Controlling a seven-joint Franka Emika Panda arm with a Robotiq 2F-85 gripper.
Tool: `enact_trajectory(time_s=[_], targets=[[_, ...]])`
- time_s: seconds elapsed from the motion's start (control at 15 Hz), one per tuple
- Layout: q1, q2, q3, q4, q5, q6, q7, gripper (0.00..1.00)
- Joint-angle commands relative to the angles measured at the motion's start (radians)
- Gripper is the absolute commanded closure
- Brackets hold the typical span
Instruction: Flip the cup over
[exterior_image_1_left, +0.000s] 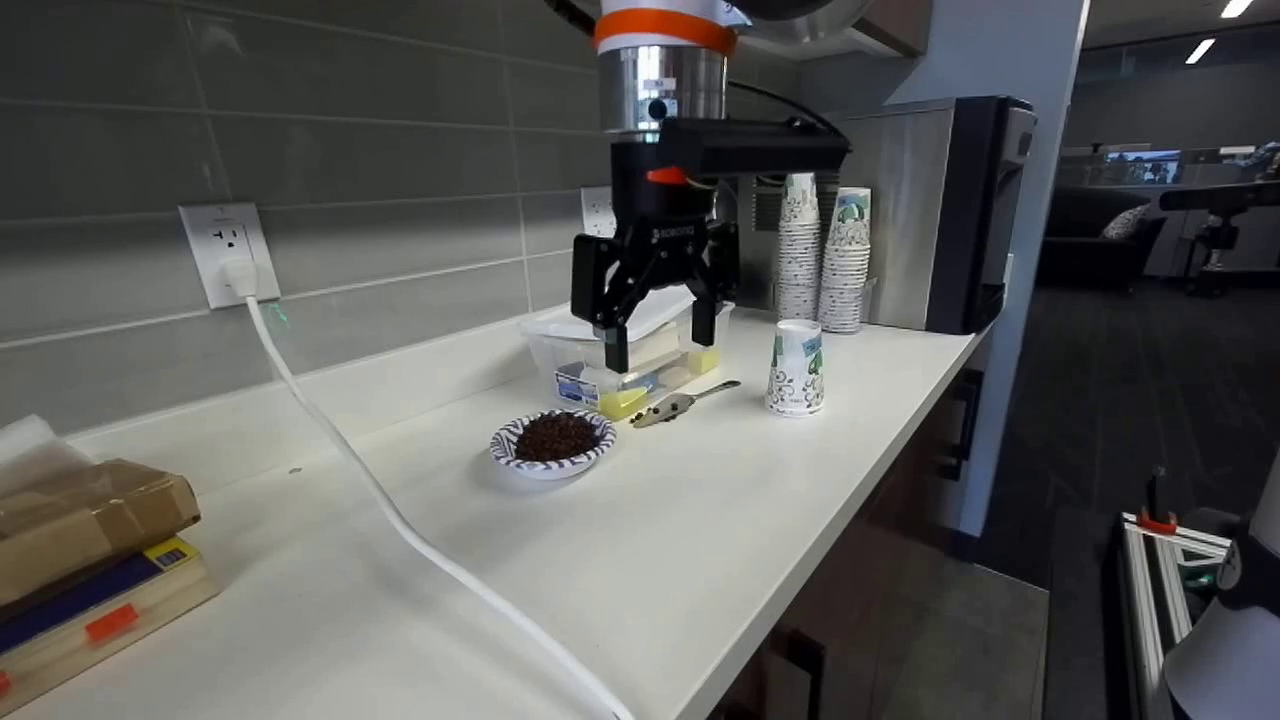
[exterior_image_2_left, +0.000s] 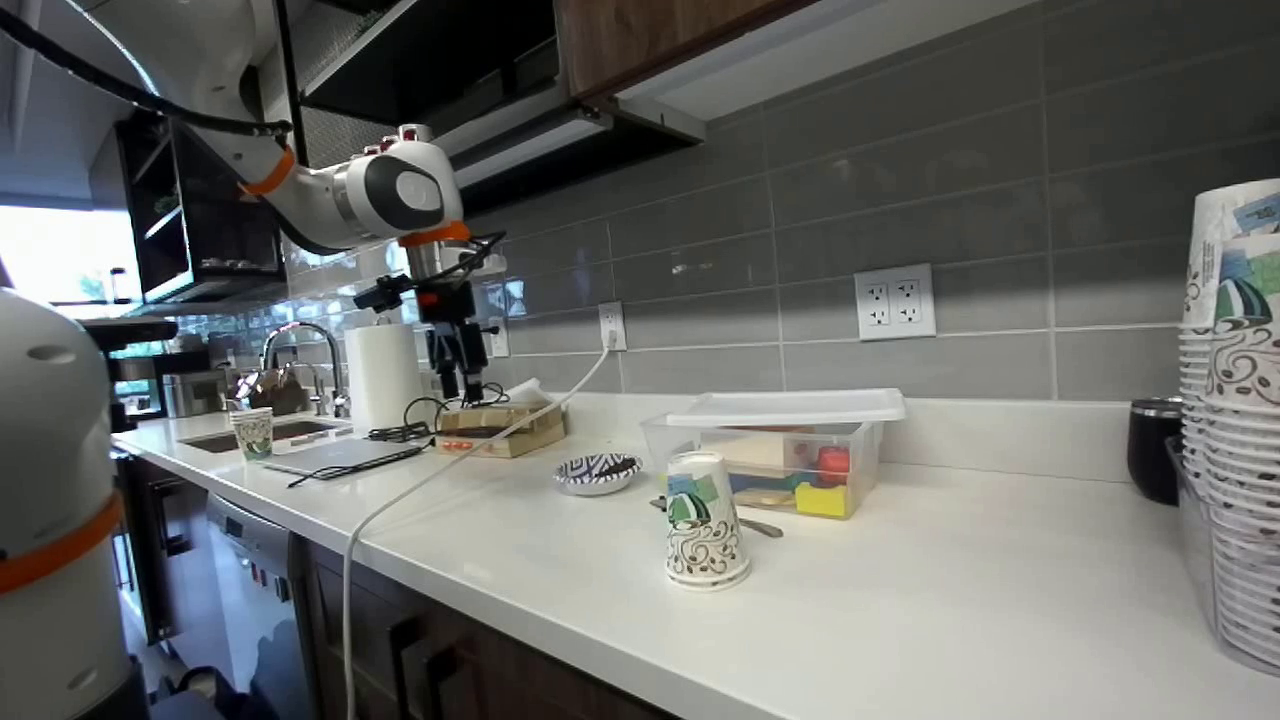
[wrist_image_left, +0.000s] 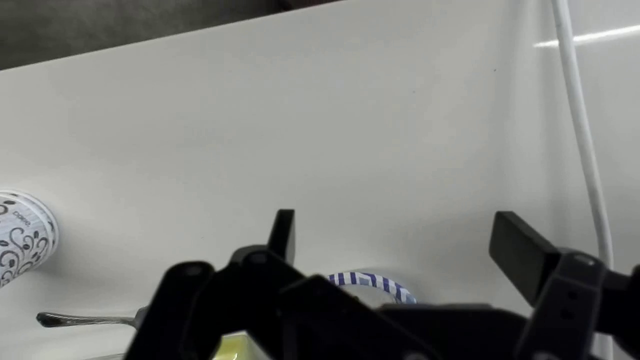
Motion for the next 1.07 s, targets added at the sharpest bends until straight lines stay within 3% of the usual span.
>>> enact_trajectory(time_s=[0.0,0.33,0.6,1.0], targets=[[0.028,0.065,-0.071,0.091,-0.007,-0.13,-0.187,0.0],[0.014,0.13,-0.119,0.181,-0.159,-0.304,-0.37,0.0],[0.014,0.155,-0.15,0.187,-0.302,-0.396,-0.493,0.0],[0.014,0.195,-0.182,0.132,-0.56,-0.357,-0.653,0.0]])
